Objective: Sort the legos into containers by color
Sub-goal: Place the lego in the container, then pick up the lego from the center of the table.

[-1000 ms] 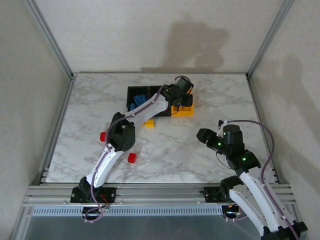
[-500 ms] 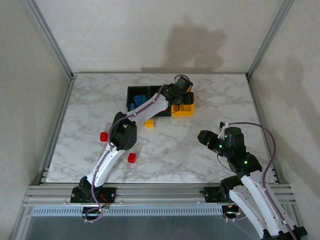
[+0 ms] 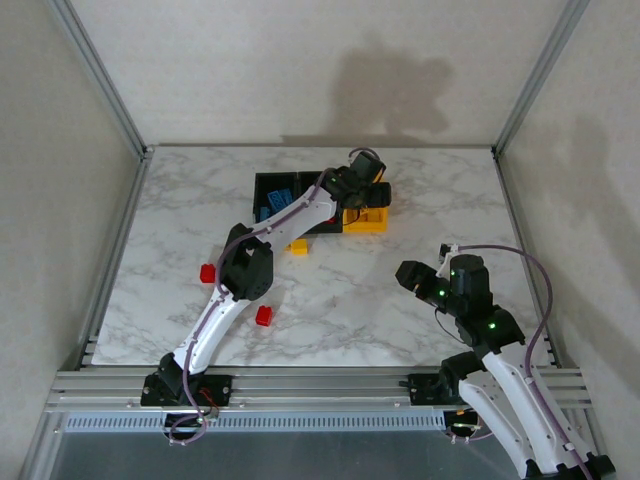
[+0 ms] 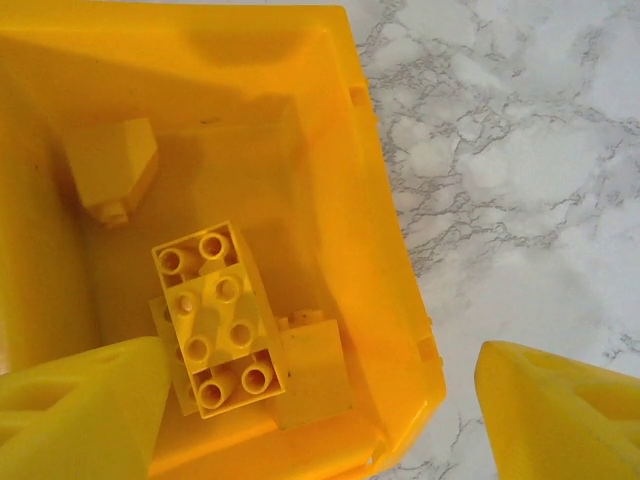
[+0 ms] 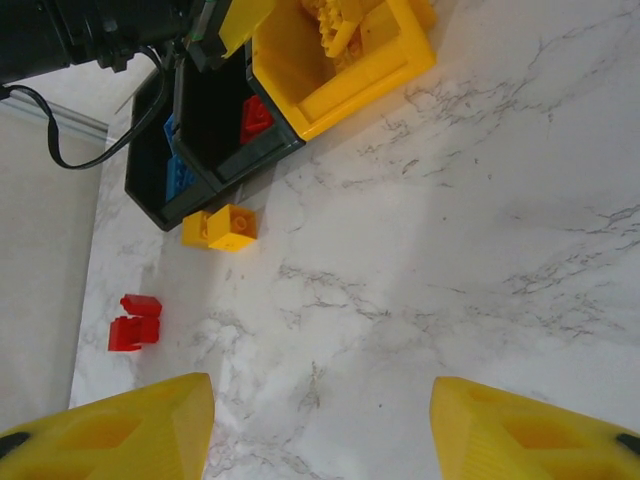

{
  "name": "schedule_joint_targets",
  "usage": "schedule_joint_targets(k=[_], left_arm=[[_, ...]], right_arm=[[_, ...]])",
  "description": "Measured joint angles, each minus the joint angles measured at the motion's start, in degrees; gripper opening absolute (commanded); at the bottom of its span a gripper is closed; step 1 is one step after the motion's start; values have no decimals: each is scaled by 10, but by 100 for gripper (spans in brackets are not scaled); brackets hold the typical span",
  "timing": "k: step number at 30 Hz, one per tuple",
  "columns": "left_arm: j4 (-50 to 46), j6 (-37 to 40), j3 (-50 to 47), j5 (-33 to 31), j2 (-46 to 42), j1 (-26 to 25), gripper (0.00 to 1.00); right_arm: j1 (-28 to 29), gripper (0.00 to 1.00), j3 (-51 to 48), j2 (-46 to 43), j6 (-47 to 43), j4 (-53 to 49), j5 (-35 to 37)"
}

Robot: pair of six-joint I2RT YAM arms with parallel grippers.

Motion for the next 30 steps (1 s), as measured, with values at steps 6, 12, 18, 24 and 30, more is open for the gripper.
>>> schedule_joint_targets(k=[6,12,18,24,30], left_arm=[[10,1,-135,0,-122,-7,80],[69,0,-366,-4,-351,-12,80],[115,-10,-593,-20,-559,-9,81],[109,-50,-794,-37,-744,12,82],[84,-98,-901,-52,-911,26,83]], right_arm=[[0,59,11,28,-11,-11,1],[10,60,28,74,-19,-2,2],[114,62,59,162,-19,31,47],[209,63,118,304,-24,94,101],[276,63,214,475,-46,148,152]])
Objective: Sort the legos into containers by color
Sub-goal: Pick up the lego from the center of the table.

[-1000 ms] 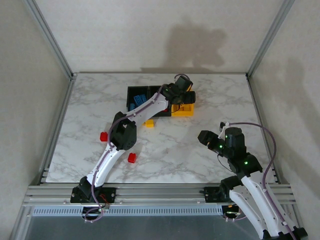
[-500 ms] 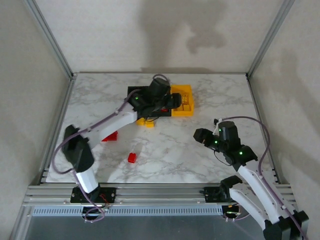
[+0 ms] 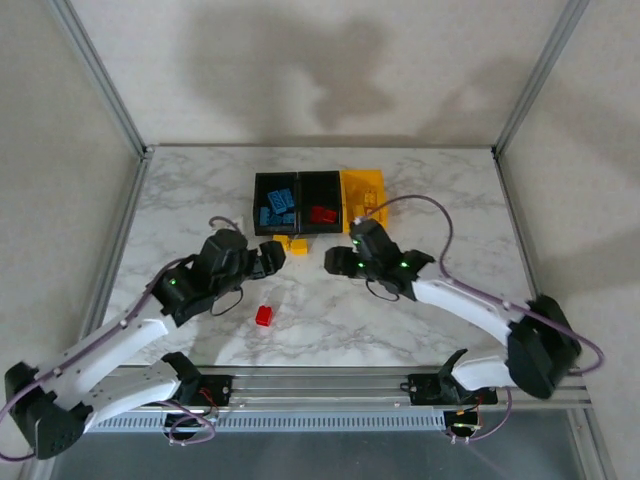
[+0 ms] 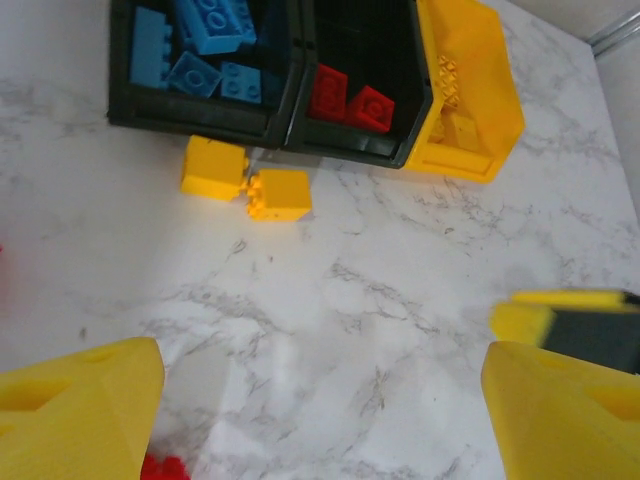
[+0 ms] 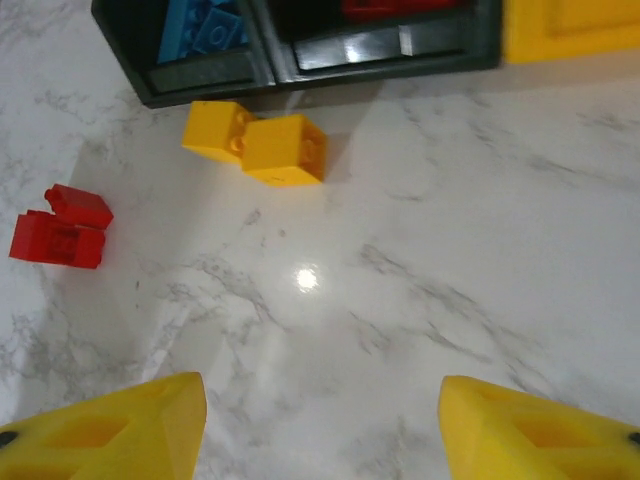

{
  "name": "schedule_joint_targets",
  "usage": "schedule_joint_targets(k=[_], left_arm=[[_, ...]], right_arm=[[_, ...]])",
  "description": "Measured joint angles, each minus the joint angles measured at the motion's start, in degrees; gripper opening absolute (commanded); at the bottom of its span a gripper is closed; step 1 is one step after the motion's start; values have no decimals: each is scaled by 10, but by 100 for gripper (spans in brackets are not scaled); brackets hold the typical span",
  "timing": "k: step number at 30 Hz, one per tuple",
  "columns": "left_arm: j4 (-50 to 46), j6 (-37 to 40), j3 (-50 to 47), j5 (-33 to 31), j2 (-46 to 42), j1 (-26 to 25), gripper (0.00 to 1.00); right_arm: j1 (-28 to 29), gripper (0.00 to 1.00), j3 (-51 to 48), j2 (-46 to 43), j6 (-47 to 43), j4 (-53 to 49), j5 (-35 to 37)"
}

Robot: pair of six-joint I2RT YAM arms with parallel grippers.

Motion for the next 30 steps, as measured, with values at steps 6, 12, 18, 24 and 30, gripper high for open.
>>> schedule_joint_targets(k=[6,12,18,24,30], left_arm=[[-41,-27,-45,-9,-85,22,84],[-56,-42,-66,-9,-106,27,84],[-56,-50,-73,-8,-104,30,84],[-55,-50,-73,-8,-97,33,84],[-55,-50,-76,-8,-97,38,84]], right_arm=[[23,65,72,135,-18,48,35],[27,70,140,248,-39,62,68],[28,73,197,305,-55,66,83],[28,71,240,344,-61,65,90],[29,67,258,378,-61,56,94]])
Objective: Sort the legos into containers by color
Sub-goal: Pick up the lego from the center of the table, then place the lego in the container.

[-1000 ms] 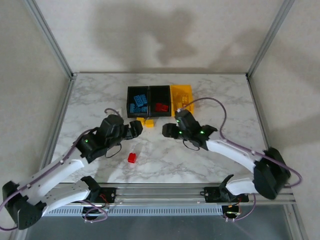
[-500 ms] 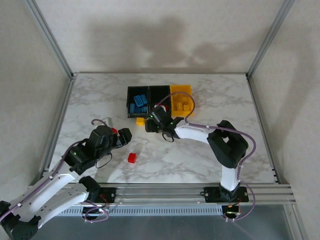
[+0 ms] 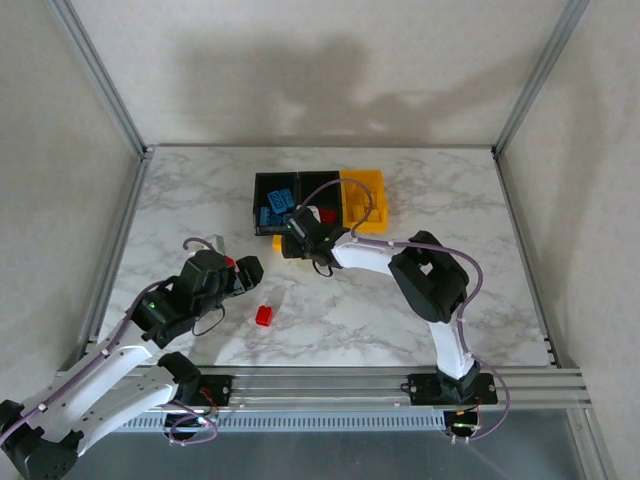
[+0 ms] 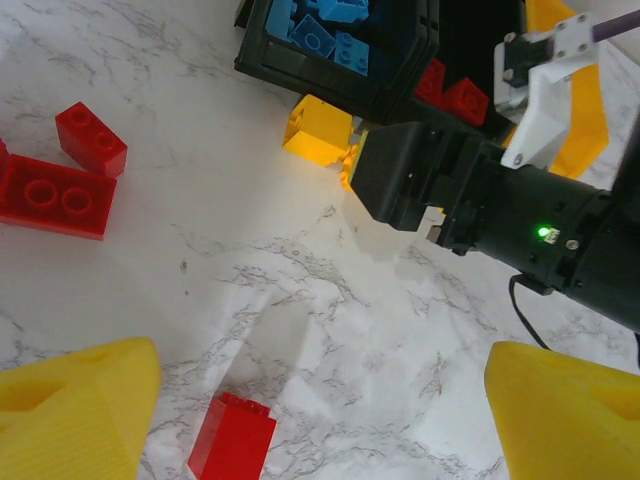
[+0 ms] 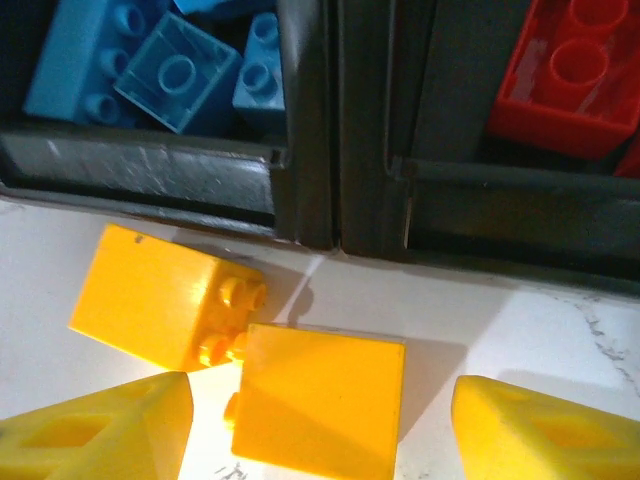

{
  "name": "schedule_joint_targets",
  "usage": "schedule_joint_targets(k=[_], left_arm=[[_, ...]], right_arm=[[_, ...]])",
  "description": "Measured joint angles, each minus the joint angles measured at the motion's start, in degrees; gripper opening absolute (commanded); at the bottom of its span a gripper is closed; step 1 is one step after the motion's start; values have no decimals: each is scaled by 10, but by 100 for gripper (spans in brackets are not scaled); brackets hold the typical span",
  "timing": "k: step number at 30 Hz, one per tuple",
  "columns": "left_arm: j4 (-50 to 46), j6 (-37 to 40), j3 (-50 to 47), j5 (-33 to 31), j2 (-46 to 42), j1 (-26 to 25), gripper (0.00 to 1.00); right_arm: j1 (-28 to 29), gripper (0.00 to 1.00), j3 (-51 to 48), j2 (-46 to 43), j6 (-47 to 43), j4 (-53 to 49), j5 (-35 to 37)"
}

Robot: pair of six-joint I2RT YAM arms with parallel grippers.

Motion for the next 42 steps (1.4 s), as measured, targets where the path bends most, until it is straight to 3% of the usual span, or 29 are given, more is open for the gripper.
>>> schedule_joint_targets(k=[7,15,27,35,42], left_arm=[[0,0,-1,0,0,3,84],[2,-2,-3,9,0,3,84],[115,-13,-28,88,82,-10,83],[174,-19,4,104,179,-41,82],[205,-22,35,104,208,-59,82]], right_arm=[[1,48,10,23,1,-8,3],[2,42,-19,0,0,-8,11],[-4,42,-152,-256,7,-48,15],[-123,43,-155,-292,2,-81,-3],[-212,43,-50,-202,-1,-103,-37]])
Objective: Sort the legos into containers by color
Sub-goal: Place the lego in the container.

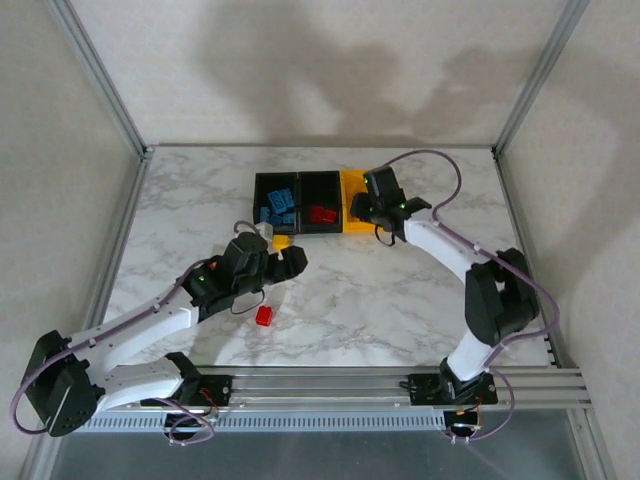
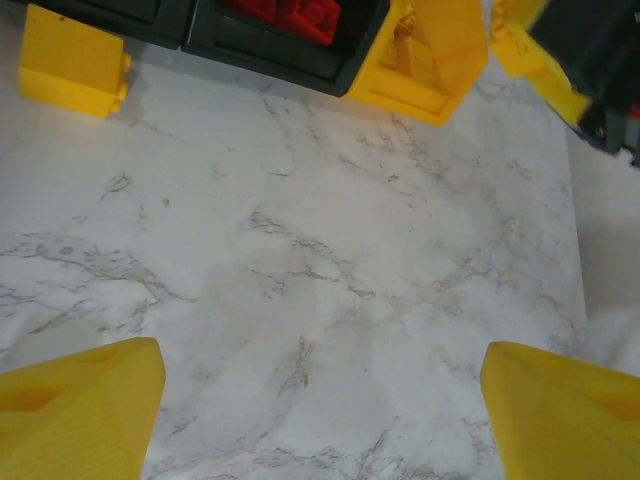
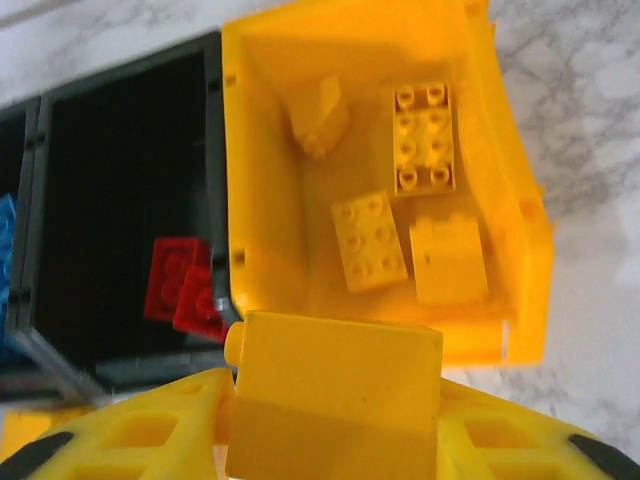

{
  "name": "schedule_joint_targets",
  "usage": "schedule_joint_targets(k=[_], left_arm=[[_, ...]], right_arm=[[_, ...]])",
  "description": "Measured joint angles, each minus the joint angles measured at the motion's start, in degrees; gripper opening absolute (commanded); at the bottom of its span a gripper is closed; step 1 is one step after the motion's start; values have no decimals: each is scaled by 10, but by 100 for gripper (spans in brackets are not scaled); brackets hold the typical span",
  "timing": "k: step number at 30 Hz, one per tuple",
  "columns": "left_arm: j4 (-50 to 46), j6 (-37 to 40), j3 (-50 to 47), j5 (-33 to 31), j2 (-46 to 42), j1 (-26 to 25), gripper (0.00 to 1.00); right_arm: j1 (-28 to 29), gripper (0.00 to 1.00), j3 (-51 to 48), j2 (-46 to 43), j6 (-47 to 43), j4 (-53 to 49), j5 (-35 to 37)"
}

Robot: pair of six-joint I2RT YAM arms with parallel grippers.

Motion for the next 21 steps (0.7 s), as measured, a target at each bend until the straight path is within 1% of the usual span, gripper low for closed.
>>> schedule_joint_targets(k=[4,10,16,21], left_arm=[[1,-3,0,0,2,-4,82],[0,-6,0,-1,4,-4,82],[-5,-5,3,-3,14,-4,82],[-7,-5,4,-5,17,-4,82]], right_arm=[[-27,43,69,67,1,-7,-18],[-53,44,153,151,11,-22,-40],[-64,44,211,212,23,-38,-58],[-65,48,234,241,31,-43,-71]])
